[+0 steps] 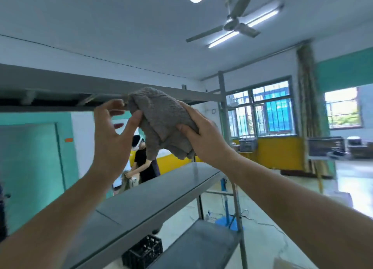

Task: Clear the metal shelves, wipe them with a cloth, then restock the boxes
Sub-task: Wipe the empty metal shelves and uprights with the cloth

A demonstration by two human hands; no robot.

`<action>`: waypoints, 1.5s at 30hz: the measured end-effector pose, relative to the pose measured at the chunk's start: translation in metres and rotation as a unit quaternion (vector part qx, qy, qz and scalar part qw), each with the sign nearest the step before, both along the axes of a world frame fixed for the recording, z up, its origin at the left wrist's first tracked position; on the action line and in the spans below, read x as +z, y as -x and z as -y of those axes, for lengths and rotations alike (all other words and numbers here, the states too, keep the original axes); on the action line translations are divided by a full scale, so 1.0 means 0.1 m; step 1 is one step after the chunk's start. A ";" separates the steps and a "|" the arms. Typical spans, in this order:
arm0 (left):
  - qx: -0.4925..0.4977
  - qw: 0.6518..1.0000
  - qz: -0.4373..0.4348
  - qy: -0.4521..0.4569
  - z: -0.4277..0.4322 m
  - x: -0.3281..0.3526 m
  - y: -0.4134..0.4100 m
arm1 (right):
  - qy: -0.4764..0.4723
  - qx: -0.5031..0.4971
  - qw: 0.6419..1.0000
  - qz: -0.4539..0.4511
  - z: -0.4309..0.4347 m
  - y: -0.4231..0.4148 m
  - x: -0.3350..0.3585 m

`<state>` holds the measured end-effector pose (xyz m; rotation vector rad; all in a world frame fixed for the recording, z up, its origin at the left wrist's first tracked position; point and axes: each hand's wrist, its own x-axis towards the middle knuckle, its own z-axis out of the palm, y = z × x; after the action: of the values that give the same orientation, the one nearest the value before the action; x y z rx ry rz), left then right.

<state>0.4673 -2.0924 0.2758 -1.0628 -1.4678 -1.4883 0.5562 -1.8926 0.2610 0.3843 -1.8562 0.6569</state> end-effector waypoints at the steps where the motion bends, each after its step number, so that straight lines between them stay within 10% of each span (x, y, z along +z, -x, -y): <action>1: -0.080 0.993 0.088 0.008 -0.23 0.00 -0.05 | 0.003 -0.018 1.000 -0.003 -0.17 -0.11 -0.04; 6: -0.370 0.880 0.267 0.131 -1.32 -0.19 -0.48 | -0.026 -0.105 0.992 0.070 -0.98 -0.60 -0.41; 14: -0.404 0.821 0.368 0.166 -2.44 -1.07 -0.66 | 0.214 -0.059 0.965 0.141 -1.73 -1.21 -1.50; 21: -0.463 0.745 0.374 0.300 -3.51 -2.01 -0.57 | 0.471 -0.086 0.821 0.312 -2.76 -1.58 -2.12; 27: -0.533 0.662 0.351 0.393 -4.38 -2.43 -0.51 | 0.554 -0.095 0.786 0.256 -3.27 -1.79 -2.59; 45: -0.535 0.669 0.313 0.412 -7.28 -3.44 -0.54 | 0.513 -0.335 0.783 0.109 -5.55 -1.81 -3.37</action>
<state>0.5218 -1.3642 -0.0685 -2.4561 -2.2822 -2.1391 0.7376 -1.3381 -0.0757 -1.0612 -1.3994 1.0933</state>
